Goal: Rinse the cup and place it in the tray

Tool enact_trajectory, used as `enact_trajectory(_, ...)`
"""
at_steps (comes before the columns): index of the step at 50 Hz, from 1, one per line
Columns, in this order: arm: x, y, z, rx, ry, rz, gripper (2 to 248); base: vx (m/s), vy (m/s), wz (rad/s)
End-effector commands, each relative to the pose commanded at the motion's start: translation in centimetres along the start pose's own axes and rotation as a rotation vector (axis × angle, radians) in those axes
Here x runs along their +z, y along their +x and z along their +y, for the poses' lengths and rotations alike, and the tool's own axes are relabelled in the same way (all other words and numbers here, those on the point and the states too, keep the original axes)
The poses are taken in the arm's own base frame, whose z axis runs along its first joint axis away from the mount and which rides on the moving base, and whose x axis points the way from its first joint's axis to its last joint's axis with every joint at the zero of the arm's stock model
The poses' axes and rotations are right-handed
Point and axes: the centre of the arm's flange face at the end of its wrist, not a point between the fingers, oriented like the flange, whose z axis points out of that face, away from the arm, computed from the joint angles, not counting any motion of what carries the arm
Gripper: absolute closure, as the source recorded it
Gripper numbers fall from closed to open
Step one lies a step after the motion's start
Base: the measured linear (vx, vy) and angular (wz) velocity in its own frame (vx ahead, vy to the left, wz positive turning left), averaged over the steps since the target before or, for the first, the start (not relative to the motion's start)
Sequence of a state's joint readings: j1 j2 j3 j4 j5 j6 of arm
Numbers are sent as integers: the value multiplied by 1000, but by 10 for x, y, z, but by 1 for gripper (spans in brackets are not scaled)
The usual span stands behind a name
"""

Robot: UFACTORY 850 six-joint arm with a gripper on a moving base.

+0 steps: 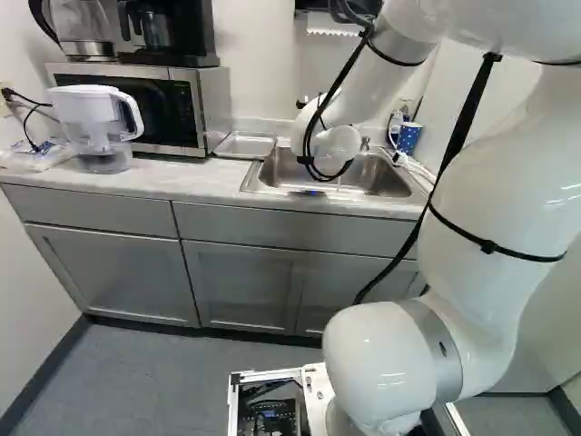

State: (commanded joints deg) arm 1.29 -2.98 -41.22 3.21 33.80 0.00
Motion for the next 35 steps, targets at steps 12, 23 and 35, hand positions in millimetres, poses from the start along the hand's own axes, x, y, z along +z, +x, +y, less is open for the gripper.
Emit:
enact_trajectory(12,-2,-8,5,2,-9,-16,125,0,0,0)
enact_trajectory(23,-12,-12,11,6,-20,-16,125,0,0,0)
enact_trajectory(35,-21,-14,20,12,-40,-16,125,0,0,0)
